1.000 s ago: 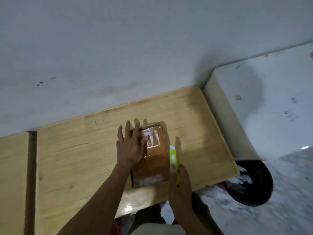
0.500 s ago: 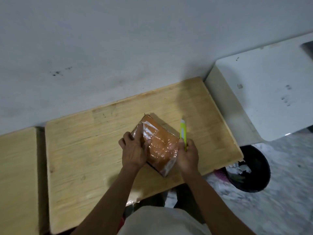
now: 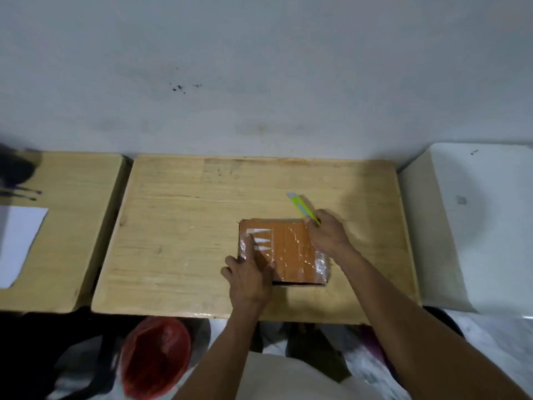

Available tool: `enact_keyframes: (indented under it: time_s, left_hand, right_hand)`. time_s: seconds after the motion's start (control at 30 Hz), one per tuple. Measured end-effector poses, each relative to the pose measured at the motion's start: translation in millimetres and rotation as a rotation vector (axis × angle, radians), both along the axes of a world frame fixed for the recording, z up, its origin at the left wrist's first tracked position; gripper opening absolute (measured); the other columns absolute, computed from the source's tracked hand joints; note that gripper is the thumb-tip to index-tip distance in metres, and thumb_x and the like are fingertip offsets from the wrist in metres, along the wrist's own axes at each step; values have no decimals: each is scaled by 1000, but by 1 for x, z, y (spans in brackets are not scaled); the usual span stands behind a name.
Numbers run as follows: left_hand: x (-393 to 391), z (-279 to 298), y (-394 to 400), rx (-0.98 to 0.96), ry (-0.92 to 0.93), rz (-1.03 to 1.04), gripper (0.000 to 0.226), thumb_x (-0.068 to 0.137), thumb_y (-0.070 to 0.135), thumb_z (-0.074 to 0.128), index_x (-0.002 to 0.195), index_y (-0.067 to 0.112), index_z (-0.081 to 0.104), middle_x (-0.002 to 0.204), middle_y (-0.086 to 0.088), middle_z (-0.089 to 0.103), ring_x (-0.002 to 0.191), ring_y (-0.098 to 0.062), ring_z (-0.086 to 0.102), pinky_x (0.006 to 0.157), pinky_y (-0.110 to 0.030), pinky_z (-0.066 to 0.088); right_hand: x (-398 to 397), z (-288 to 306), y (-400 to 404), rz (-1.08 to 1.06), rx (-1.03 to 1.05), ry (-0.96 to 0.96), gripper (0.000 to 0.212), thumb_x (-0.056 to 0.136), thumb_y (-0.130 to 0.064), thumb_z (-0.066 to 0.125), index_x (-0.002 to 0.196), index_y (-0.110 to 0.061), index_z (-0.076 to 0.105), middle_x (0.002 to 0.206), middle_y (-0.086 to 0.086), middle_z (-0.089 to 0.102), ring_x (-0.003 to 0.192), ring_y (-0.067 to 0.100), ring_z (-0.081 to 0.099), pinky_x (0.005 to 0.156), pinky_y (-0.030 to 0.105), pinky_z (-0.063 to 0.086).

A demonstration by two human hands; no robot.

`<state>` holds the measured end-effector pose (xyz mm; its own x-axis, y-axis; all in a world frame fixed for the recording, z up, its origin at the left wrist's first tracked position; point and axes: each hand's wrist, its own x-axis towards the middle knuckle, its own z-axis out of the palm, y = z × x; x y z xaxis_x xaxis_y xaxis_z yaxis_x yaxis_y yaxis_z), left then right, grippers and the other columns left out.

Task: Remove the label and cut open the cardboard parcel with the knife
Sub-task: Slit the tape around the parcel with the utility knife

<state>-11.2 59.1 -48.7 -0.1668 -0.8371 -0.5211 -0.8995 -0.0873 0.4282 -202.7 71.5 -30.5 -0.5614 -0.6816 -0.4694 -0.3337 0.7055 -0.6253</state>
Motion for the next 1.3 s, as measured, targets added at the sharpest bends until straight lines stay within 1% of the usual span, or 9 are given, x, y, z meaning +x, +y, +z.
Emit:
enact_keyframes:
  time_s: [0.1,0.2,0.3,0.4,0.57,0.67,0.8,1.0,1.3]
  left_hand:
    - [-1,2,3,-54,-51,-17,79,94,56,51,155,43,2,127,-15,32,116,-38,32,85,-48,40]
    - [-1,3,1,-127,-104,-35,77,91,66,46,152,45,5,141,-15,28,127,-39,30,91,-57,46]
    - [-3,1,-7,-194,-91,-99,77,88,72,44,151,45,9,156,-12,14,139,-40,19,97,-63,43]
    - [-10,0,-19,-248,-65,-197,75,88,73,45,151,47,16,162,-8,5,145,-38,8,103,-63,39]
    - [-24,-8,-33,-180,-82,-343,77,84,80,39,150,53,11,165,3,-15,150,-37,-14,110,-72,23]
    - [-27,-12,-37,-149,-101,-398,78,84,80,39,150,54,7,164,5,-18,149,-37,-20,109,-76,17]
    - [-26,-19,-39,-124,-110,-422,78,85,80,35,150,55,-1,164,6,-21,148,-38,-26,110,-77,12]
    - [-24,-22,-39,-127,-84,-404,77,84,81,35,150,57,2,165,7,-18,149,-38,-23,111,-74,13]
    - [-26,-23,-38,-129,-74,-402,76,86,78,36,151,55,3,165,2,-18,149,-38,-22,112,-74,12]
  right_hand:
    - [-2,-3,6,-34,-30,-16,21,100,-29,46,105,-12,58,88,3,59,69,11,54,52,13,37]
    - [-4,-5,18,-176,-141,63,24,99,-31,46,103,-12,59,98,9,61,88,26,57,72,31,41]
    - [-3,3,39,-314,-201,113,24,99,-33,47,93,-11,57,81,2,59,76,22,56,63,30,36]
    - [2,10,66,-381,-223,66,27,99,-39,46,91,-15,56,75,3,65,68,23,64,61,33,48]
    - [20,13,98,-352,-202,51,19,103,-30,40,112,-19,53,71,0,61,62,13,58,55,27,43]
    - [31,7,99,-320,-170,60,33,103,-30,38,134,-24,46,81,4,63,70,20,59,64,33,50]
    - [44,2,89,-269,-198,99,40,103,-28,38,143,-29,41,94,13,69,82,32,66,72,40,54]
    - [51,-1,77,-305,-225,183,42,102,-21,41,144,-26,44,103,16,70,92,35,65,76,36,48]
    - [50,-3,84,-271,-211,172,43,103,-21,40,146,-22,41,76,5,57,67,20,56,63,31,47]
